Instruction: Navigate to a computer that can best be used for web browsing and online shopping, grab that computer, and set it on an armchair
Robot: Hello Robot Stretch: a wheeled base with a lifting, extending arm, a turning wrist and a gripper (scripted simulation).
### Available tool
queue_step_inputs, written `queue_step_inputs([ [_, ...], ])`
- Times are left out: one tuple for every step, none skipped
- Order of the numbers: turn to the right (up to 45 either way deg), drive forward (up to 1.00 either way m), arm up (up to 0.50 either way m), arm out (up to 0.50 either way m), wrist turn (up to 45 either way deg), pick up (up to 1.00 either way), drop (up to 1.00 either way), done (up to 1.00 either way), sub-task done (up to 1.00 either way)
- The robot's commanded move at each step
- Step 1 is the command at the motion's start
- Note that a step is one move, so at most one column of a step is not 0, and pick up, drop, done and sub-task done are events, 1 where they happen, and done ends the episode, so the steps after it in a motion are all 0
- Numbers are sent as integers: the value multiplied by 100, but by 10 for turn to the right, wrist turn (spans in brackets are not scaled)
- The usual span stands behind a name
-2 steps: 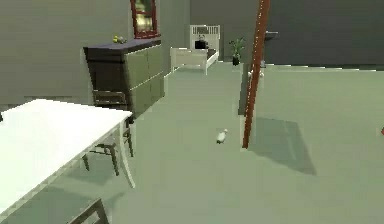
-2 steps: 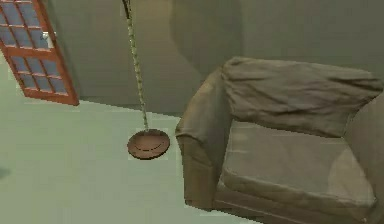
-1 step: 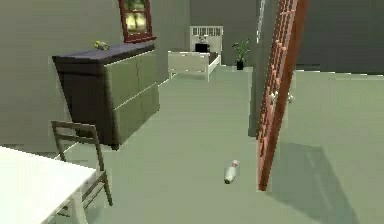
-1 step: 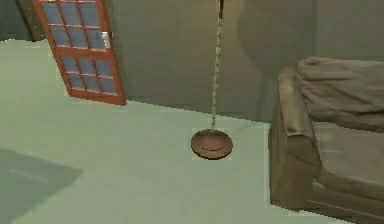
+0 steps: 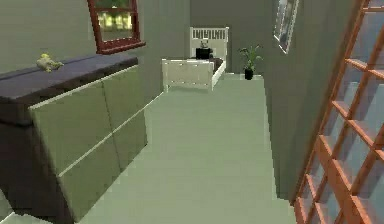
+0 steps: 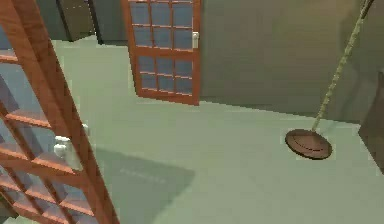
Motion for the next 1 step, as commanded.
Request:
queue_step_inputs([
  [-120,0,0,0,0,0,0,0,0],
])
